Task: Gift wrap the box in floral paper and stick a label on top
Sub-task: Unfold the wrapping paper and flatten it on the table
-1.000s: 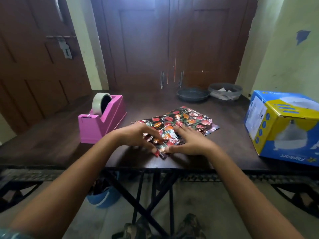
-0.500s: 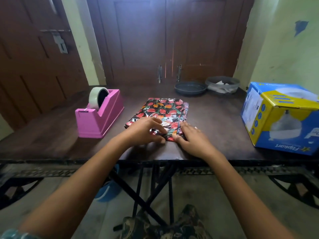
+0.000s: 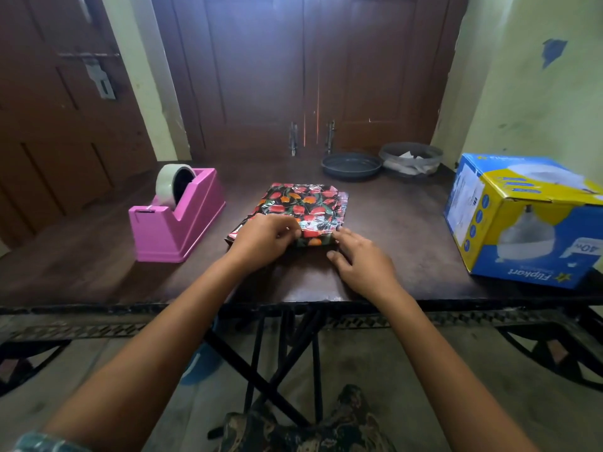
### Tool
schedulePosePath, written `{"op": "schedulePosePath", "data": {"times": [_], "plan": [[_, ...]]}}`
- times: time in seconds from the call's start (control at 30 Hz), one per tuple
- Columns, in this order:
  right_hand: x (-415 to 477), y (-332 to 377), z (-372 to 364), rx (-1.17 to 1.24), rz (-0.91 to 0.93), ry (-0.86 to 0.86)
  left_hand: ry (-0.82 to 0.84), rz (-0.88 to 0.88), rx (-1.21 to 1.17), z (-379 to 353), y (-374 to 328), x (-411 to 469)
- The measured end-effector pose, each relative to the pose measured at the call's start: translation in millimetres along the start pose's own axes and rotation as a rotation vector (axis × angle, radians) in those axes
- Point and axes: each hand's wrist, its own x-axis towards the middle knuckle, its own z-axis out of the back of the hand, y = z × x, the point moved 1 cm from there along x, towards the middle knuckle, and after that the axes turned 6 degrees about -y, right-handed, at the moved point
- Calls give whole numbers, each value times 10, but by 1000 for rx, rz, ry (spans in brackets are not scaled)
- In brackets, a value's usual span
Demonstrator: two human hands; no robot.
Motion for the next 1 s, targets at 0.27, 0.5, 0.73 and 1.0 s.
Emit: {"op": "schedulePosePath", "data": {"times": [0.27, 0.5, 0.73, 1.0], "plan": [[-75, 51, 81, 79, 24, -298, -113, -175, 93, -59, -92, -106], [-76, 24, 69, 120, -9, -303, -45, -170, 27, -34, -133, -119], [-137, 83, 88, 17, 134, -269, 58, 193, -291, -32, -102, 35], [-169, 77, 90, -19, 290, -287, -150, 452, -370, -180, 89, 216]]}}
